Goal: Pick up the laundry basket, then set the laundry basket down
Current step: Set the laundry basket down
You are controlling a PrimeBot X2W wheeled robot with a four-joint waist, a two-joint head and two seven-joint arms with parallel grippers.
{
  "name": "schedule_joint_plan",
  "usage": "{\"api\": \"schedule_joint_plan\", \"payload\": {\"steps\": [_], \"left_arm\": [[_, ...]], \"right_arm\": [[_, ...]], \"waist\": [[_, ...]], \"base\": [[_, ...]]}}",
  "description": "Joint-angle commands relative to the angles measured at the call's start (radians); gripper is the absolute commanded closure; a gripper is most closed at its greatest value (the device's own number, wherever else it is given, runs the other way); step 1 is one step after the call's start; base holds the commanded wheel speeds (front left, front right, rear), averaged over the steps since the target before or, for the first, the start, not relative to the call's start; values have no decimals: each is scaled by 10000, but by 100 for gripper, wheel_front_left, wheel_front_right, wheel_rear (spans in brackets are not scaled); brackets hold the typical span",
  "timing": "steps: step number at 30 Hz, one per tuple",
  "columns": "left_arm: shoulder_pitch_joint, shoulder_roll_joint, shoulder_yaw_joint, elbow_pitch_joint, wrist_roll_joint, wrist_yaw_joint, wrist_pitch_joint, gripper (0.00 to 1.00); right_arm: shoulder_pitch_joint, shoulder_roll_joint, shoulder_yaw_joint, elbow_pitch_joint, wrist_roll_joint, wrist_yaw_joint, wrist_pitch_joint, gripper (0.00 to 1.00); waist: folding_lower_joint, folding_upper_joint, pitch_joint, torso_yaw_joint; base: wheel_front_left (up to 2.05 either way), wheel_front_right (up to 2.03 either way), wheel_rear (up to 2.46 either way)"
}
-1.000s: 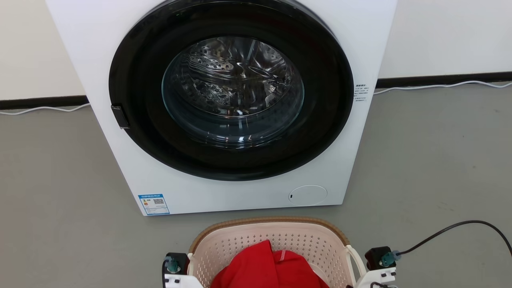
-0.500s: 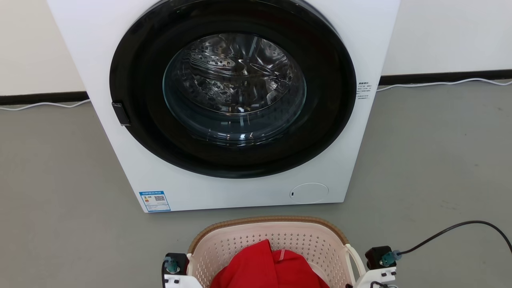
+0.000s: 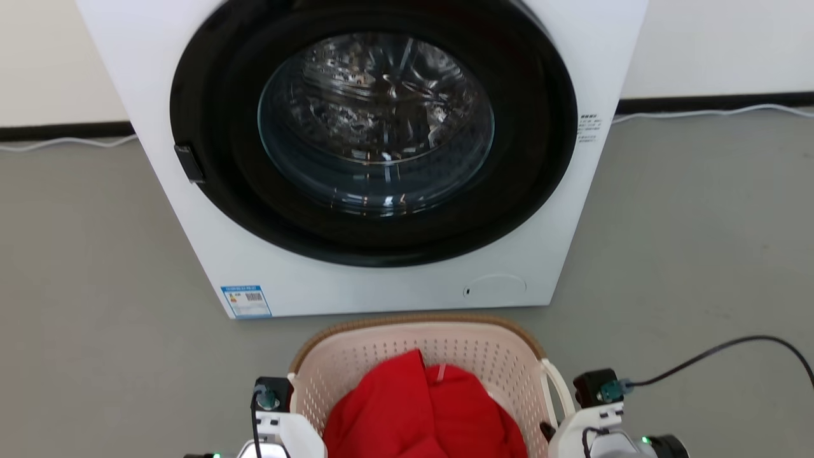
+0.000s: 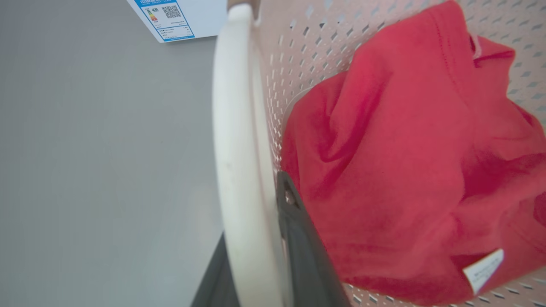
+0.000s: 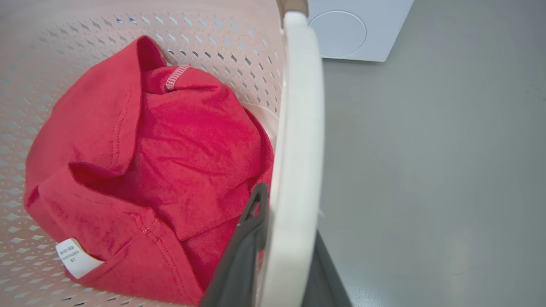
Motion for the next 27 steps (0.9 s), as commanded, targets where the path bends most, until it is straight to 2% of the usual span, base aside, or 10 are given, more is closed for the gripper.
{"api": "schedule_joint_plan", "payload": {"steps": [1,6,14,27], "left_arm": [[-582,291,129,-37,75,114,-142,100],[-985,288,263,-34,-56,138,-219,100],[-2602,429,678,-183,-282,246,-1022,100],[-4322,428,816,-193,-252,230,-2031,100]], "right_arm": [[-448,22,276,-356,-63,90,-398,100],[-744,22,372,-534,-134,90,-840,100],[-1989,22,214,-251,-505,90,-1895,100],[-4156,22,-943,376,-1831,90,-2491,100]], "waist": [[0,0,219,12],[0,0,968,50],[0,0,3299,325],[0,0,6460,699]], "base": [[0,0,0],[0,0,0],[0,0,0],[0,0,0]]}}
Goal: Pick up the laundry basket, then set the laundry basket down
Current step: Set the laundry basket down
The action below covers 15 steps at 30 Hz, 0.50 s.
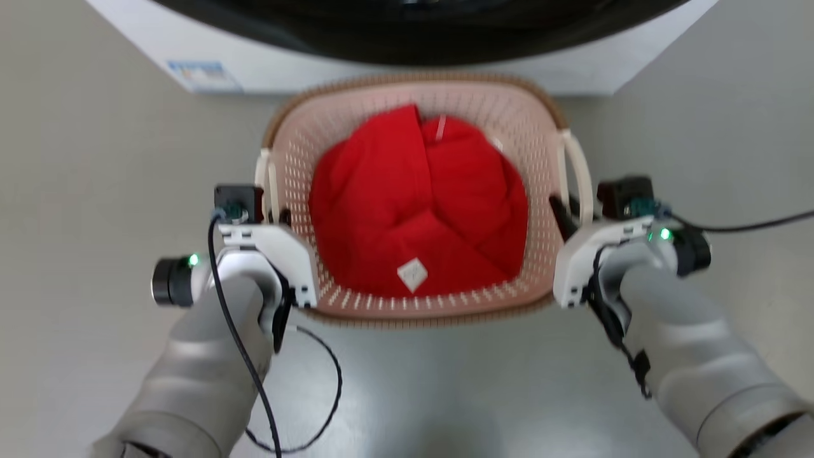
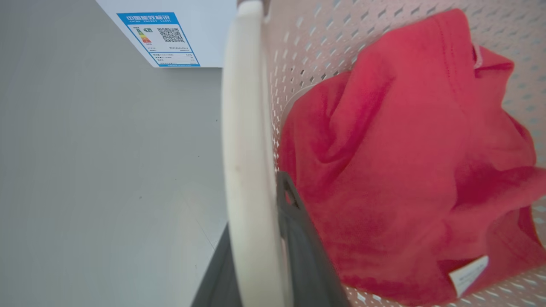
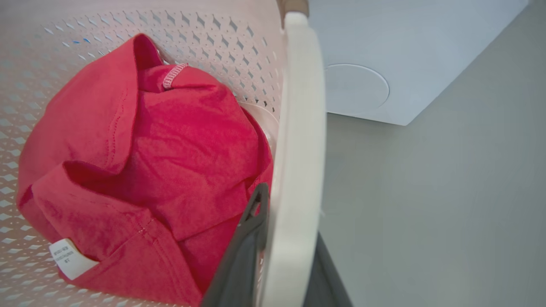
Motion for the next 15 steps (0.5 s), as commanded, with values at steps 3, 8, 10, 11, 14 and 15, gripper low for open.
{"api": "schedule_joint_plan", "payload": {"steps": [3,8,10,11,14,15], "left_arm": [[-632,261,65,-107,137,8,-236,100],[-1069,222,45,-101,195,-65,-368,100],[-1190,212,14,-91,236,-94,-399,100],[-1245,207,-2,-87,256,-111,-413,100],[-1391,202,-53,-72,330,-140,-445,100],[-1433,212,-81,-65,365,-147,-451,100]], "right_arm": [[-233,134,-275,-119,-686,154,-229,100],[-349,134,-1194,-271,-1601,154,-231,100],[-275,134,-1538,-385,-1944,154,-231,100],[-223,134,-1692,-457,-2106,154,-231,100],[-58,134,-2115,-682,-2548,154,-232,100],[-22,134,-2251,-761,-2670,154,-232,100]], "waist": [[0,0,1247,280],[0,0,1905,386],[0,0,2095,417],[0,0,2178,429],[0,0,2418,430],[0,0,2502,415]], "base": [[0,0,0],[0,0,0],[0,0,0],[0,0,0],[0,0,0],[0,0,0]]}}
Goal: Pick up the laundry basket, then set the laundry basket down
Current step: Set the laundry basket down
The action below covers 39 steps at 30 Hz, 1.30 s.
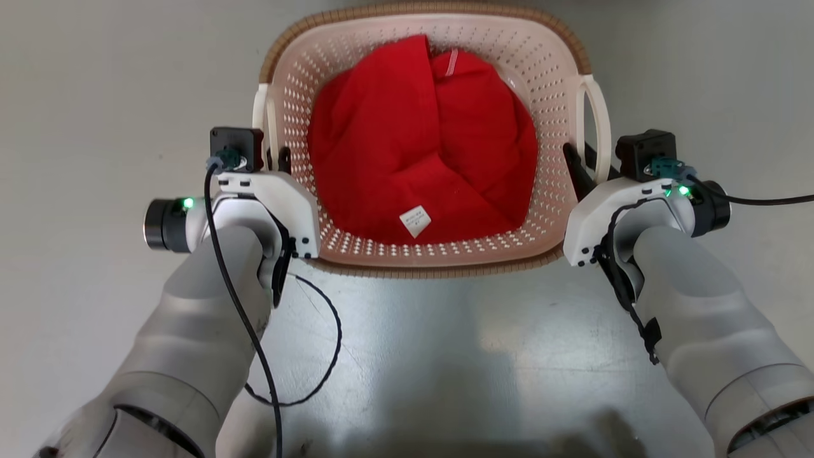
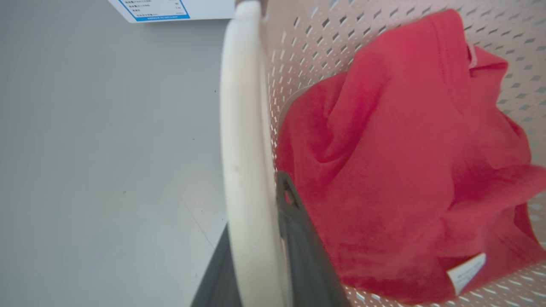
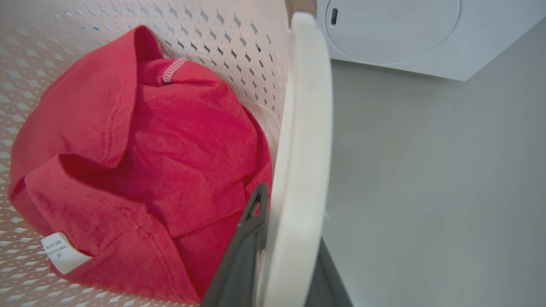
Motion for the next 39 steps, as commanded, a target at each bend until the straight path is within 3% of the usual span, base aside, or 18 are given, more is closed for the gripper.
{"api": "schedule_joint_plan", "payload": {"steps": [1,23,39], "left_arm": [[-339,287,-12,-84,243,-113,-152,100],[-967,304,79,-414,616,-92,-193,100],[-870,521,445,-651,1034,-123,-194,100]], "right_arm": [[525,239,-53,-348,-418,154,-194,100],[602,239,-1952,-978,-2123,154,-194,100],[1114,239,-1495,-1356,-1173,154,-195,100]], "waist": [[0,0,300,2],[0,0,1718,90],[0,0,1682,-147]], "base": [[0,0,0],[0,0,0],[0,0,0]]}}
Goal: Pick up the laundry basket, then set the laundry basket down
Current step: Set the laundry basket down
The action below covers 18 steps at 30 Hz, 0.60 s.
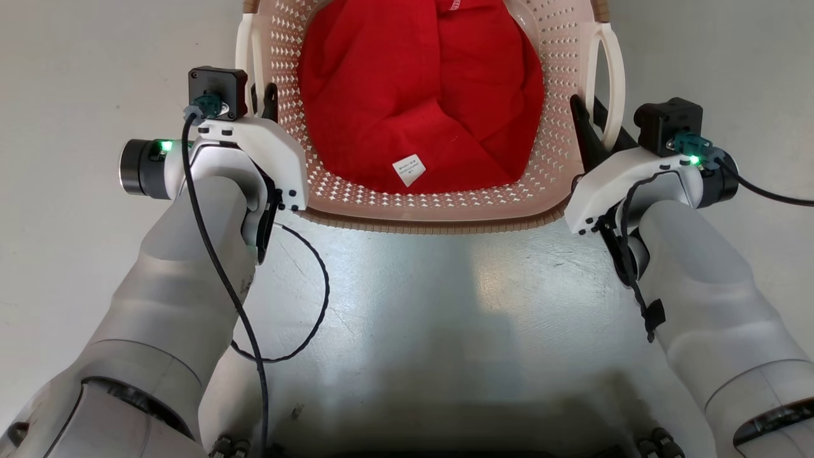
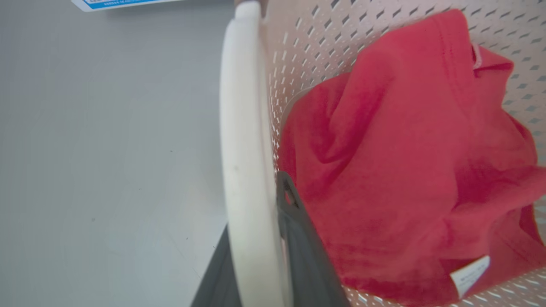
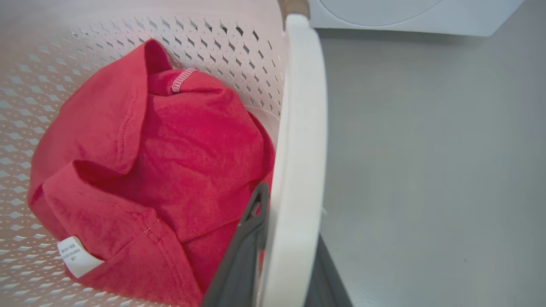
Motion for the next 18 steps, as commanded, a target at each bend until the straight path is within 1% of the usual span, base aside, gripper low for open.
{"api": "schedule_joint_plan", "payload": {"steps": [1,7,18], "left_arm": [[76,189,122,-160,253,-48,-50,100],[179,164,261,-72,306,-84,-51,100],[224,105,367,109,387,-132,-51,100]], "right_arm": [[987,266,398,13,15,92,143,100],[1081,266,574,-34,266,92,143,100],[896,266,514,61,215,92,143,100]], "waist": [[0,0,-26,-32],[0,0,-114,-100],[0,0,-155,-78]], "base": [[0,0,0],[0,0,0],[0,0,0]]}}
